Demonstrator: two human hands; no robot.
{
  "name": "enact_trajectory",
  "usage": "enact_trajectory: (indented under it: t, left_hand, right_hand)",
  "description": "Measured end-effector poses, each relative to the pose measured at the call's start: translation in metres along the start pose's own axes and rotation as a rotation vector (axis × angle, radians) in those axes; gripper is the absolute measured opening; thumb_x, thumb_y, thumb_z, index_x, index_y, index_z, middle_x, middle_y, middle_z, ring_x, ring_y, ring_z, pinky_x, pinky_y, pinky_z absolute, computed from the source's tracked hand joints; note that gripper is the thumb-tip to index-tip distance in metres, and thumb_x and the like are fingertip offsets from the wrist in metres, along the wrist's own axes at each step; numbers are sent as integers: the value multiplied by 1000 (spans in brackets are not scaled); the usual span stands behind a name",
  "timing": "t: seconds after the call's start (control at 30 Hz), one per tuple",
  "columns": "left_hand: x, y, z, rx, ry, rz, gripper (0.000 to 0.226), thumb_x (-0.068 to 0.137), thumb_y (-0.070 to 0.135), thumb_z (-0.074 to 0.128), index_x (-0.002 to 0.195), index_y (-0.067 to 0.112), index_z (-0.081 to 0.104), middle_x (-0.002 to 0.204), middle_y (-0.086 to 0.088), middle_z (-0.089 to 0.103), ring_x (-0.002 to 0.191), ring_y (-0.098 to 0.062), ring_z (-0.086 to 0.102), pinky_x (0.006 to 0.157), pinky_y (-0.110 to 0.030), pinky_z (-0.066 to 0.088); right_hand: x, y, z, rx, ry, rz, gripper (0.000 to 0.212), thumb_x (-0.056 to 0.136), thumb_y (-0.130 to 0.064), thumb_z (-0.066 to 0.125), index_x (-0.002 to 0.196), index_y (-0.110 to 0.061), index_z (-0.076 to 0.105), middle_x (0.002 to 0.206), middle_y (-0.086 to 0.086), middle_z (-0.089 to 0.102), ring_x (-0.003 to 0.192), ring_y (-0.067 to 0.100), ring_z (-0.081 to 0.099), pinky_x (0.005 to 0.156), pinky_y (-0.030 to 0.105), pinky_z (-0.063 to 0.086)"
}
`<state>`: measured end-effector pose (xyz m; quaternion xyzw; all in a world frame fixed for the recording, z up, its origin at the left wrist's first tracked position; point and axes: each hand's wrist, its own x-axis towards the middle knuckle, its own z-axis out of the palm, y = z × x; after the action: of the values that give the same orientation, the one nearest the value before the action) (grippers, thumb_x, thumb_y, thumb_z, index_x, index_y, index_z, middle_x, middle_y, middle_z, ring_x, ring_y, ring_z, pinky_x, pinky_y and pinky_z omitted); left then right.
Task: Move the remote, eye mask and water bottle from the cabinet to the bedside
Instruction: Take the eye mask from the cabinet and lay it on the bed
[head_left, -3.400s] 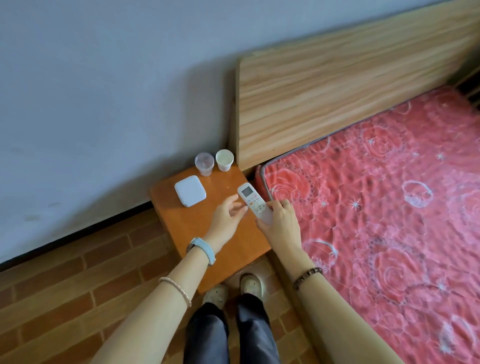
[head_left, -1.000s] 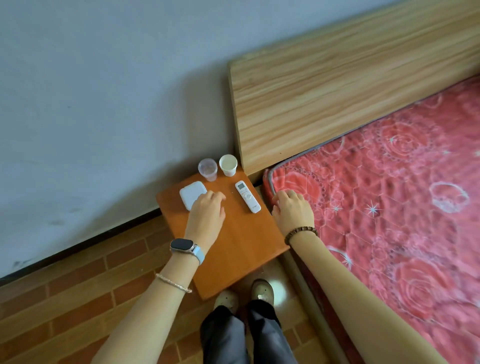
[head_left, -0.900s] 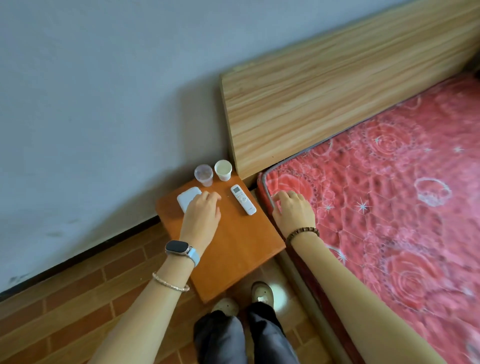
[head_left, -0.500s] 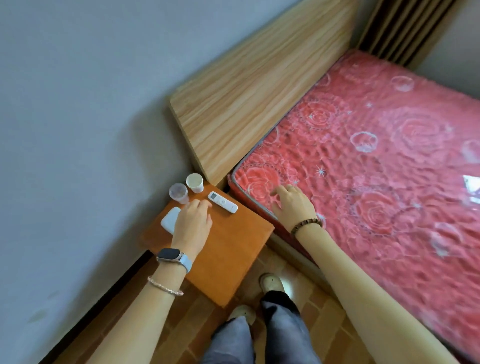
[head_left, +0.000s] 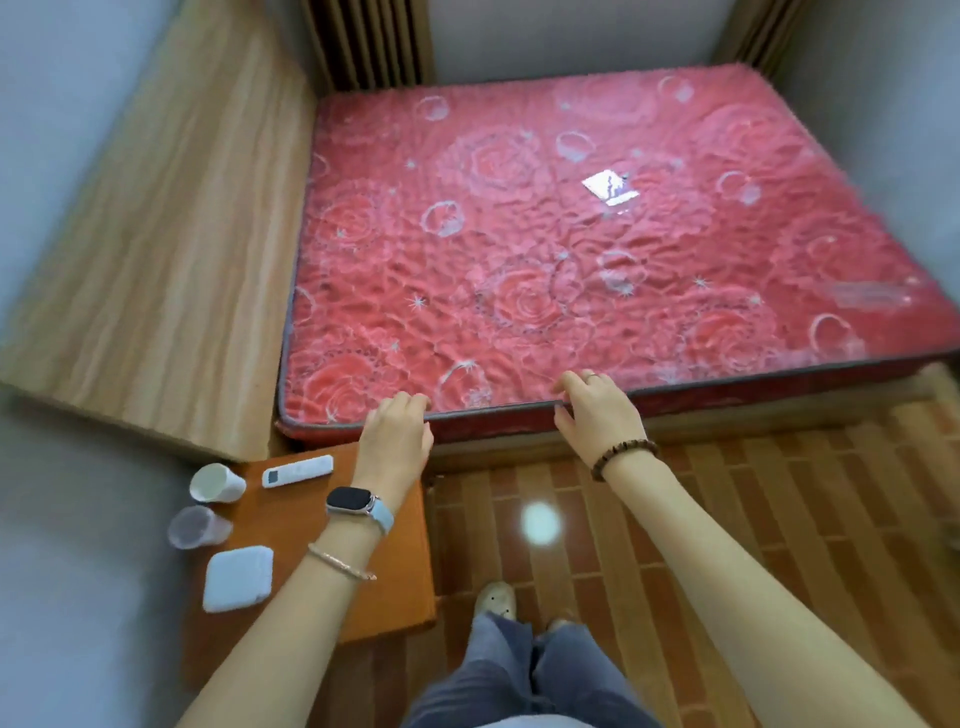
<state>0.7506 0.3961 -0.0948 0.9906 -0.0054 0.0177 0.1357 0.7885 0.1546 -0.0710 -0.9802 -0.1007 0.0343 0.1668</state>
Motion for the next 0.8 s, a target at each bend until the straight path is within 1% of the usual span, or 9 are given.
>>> enact_trajectory:
  t: [0.2, 0.37, 0.43, 0.53, 0.63, 0.7, 0.8]
  left_hand:
    - [17, 109, 23, 13, -56, 363, 21, 73, -4, 64, 92, 4, 63, 84, -12, 62, 79, -34, 58, 70, -44, 50]
    - [-14, 202, 42, 17, -121, 635, 17, 70, -3, 65, 85, 5, 62, 77, -13, 61, 70, -35, 58, 64, -44, 51]
    - [-36, 237, 47, 42, -138, 746, 16, 68, -3, 67, 81, 5, 62, 73, -12, 60, 65, -35, 58, 58, -42, 50]
    - [-77, 283, 54, 66, -163, 908, 21, 58, -5, 70, 70, 6, 58, 63, -11, 55, 53, -34, 53, 48, -36, 41]
    - [-123, 321, 62, 72, -170, 1038, 21, 57, -2, 72, 68, 8, 56, 61, -8, 53, 52, -33, 53, 49, -35, 43]
    - [-154, 343, 67, 65, -185, 1130, 23, 58, -3, 71, 66, 8, 53, 61, -8, 51, 52, -32, 52, 49, -35, 40]
    - [-201, 377, 70, 50, -209, 1275, 23, 59, -5, 71, 65, 8, 52, 59, -9, 50, 50, -33, 51, 48, -32, 34]
  right_hand:
    - [-96, 90, -38, -18, 136, 327, 19, 90, -19, 56, 108, -15, 59, 102, 5, 62, 97, 26, 54, 84, 36, 47]
    - [-204, 139, -54, -49, 233, 610, 17, 91, -22, 55, 107, -18, 60, 101, 2, 63, 96, 23, 55, 81, 32, 46]
    - [-251, 149, -57, -44, 258, 703, 16, 92, -24, 55, 106, -19, 60, 101, 0, 63, 96, 21, 55, 80, 31, 46]
    - [-320, 156, -60, -30, 275, 819, 16, 92, -25, 54, 107, -21, 59, 101, -1, 62, 98, 20, 55, 82, 31, 48]
    - [-387, 157, -62, -22, 298, 933, 19, 94, -24, 53, 110, -20, 59, 104, 1, 62, 101, 22, 55, 85, 34, 49]
    - [-431, 155, -63, -16, 315, 1002, 19, 94, -23, 52, 111, -20, 59, 106, 1, 62, 104, 22, 55, 86, 35, 49]
    - [-493, 149, -62, -6, 352, 1123, 17, 95, -23, 51, 109, -22, 59, 105, -2, 61, 104, 19, 54, 81, 32, 50]
